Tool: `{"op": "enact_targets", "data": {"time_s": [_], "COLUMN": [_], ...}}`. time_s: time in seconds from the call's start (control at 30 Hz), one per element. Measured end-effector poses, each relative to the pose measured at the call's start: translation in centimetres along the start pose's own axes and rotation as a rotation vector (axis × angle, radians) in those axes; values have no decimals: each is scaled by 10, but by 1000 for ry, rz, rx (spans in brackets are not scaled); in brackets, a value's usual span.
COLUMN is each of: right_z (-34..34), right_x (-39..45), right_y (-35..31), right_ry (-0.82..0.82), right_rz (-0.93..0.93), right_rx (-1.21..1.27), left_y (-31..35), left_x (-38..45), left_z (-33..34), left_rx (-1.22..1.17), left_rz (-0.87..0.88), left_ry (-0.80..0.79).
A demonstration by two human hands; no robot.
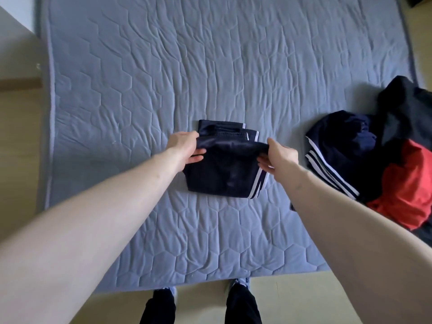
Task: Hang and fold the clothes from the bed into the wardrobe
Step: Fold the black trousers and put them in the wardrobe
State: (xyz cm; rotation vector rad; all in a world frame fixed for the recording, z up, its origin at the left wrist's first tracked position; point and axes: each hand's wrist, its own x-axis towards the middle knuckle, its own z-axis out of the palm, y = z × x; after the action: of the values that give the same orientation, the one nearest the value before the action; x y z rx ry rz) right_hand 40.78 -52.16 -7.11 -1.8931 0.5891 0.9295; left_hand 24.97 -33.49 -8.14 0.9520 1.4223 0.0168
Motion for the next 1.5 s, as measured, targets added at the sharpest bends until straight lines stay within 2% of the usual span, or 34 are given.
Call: {"op": "enact_targets", "data": {"time_s": [0.1,0.27,0.33,0.43,0.5,0.6,0.73,0.87,1.1,1.3,1.5], "right_z": [19,42,46,49,51,51,44,40,31,26,15], "right_x": [25,61,71,88,96,111,125,113,26,-106,-265], "right_y": [-12,-9,2,28,42,53,61,68,55,29,12], "right_ry": [-25,-46,-23,64,1,-96,-200,-227,-227,-224,-245], "right_rz": [-28,-106,-202,-360,-287,-205,-167,-243,-335,-409,-494], "right_rx": [4,-47,-195,-585,-521,-348,-203,-172,-216,-220,-286], "left_y": [10,8,0,-23,-41,-61,-74,-79,-75,-43,-18], "left_x": [30,69,82,99,106,114,123,112,40,-68,-203], "left_z": [13,24,25,19,16,14,16,18,-5,-64,-151], "left_rx": [2,27,113,396,431,342,242,228,226,77,249], "left_rz": [-13,31,91,180,119,54,96,194,171,146,318], "left_ry": [19,-34,15,180,117,-27,-133,-166,-131,-121,-91]}}
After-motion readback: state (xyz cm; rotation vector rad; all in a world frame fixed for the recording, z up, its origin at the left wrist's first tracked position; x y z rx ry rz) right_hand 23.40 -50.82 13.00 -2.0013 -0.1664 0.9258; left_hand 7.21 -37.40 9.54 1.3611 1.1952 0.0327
